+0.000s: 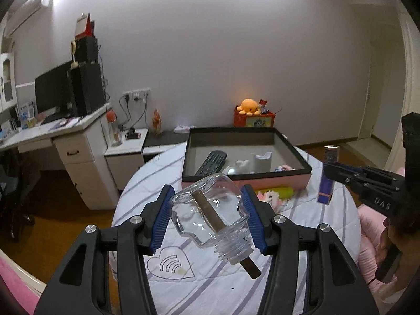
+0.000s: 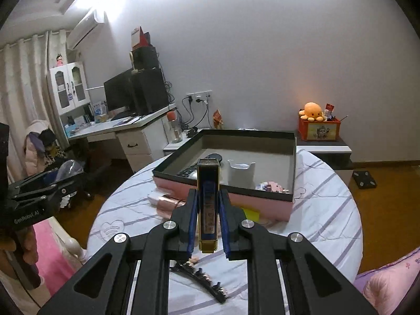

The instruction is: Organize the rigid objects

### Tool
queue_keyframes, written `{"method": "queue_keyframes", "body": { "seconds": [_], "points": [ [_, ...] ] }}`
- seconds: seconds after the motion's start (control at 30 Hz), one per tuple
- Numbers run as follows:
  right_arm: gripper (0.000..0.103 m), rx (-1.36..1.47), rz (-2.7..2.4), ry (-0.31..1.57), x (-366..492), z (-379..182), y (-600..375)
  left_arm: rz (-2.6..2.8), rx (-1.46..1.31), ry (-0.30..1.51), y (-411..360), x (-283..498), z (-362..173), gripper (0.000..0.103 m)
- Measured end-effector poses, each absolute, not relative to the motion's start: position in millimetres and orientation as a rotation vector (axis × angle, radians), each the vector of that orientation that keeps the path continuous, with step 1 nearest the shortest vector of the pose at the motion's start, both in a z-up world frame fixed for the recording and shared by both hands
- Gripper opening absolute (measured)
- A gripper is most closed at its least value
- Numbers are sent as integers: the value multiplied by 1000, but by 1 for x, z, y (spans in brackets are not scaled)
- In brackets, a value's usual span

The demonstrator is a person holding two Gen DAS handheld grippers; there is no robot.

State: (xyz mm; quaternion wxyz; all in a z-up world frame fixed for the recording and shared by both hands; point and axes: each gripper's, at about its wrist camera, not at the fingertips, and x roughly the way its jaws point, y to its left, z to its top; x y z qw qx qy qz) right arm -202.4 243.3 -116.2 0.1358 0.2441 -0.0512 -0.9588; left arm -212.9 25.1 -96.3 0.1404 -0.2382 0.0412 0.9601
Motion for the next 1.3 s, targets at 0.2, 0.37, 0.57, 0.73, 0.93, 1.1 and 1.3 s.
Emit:
{"method": "queue_keyframes", "body": {
  "seconds": [0.2, 0.37, 0.57, 0.73, 0.93, 1.1, 1.3],
  "points": [
    [16, 635, -2792, -132, -191, -100, 238, 2854, -596, 140, 29, -196, -70, 53],
    [16, 524, -2833, -135, -180, -82, 233, 2945, -463, 147, 27, -182, -42, 53],
    [16, 404, -2853, -108, -168, -58, 222, 2997, -403, 127, 24, -172, -28, 53],
    [16, 355, -2860, -67, -162, -43, 211, 3021, -359, 90, 18, -170, -21, 53],
    [16, 336, -2835, -63, -163, -35, 205, 3023, -329, 87, 18, -166, -13, 54],
    [16, 334, -2830, -48, -165, -33, 203, 3029, -295, 85, 17, -167, -7, 53],
    [16, 334, -2824, -40, -173, -30, 204, 3007, -281, 84, 23, -172, -3, 50]
  ]
}}
